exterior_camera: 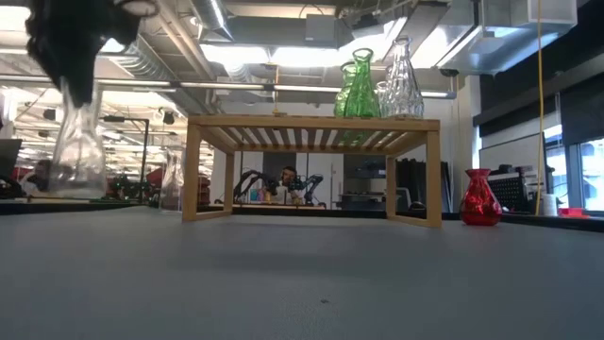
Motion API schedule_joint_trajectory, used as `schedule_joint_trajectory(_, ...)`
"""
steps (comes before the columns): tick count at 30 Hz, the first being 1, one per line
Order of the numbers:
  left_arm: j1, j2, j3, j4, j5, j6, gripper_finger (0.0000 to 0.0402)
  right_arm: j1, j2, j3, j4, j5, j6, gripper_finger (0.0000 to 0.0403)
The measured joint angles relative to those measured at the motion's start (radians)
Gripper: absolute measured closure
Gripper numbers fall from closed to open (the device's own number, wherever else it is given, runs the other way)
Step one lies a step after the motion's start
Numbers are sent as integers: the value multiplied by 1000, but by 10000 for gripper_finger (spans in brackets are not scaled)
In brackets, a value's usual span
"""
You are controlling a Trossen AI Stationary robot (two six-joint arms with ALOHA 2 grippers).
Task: Sort vases onto shelf
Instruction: Put the transparent vase on the shelf
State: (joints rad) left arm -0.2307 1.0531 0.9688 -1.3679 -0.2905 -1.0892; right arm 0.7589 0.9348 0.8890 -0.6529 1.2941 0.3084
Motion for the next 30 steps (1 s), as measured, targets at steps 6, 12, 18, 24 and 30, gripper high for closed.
schedule_joint_trajectory(6, -44, 0, 113, 24, -40, 33, 196, 0, 0, 0, 0, -4, 0, 86)
schedule_joint_trajectory(12, -84, 0, 189, 94, -124, 98, 195, 0, 0, 0, 0, -13, 3, 86)
schedule_joint_trajectory(18, -113, 0, 209, 276, -158, 241, 196, 0, 3, 0, 1, -56, 25, 86)
schedule_joint_trajectory(24, -117, 15, 209, 469, -164, 401, 196, 0, 20, 0, 12, -7, 35, 86)
schedule_joint_trajectory(30, -117, 57, 209, 583, -165, 504, 196, 0, 69, -1, 56, -57, -26, 87)
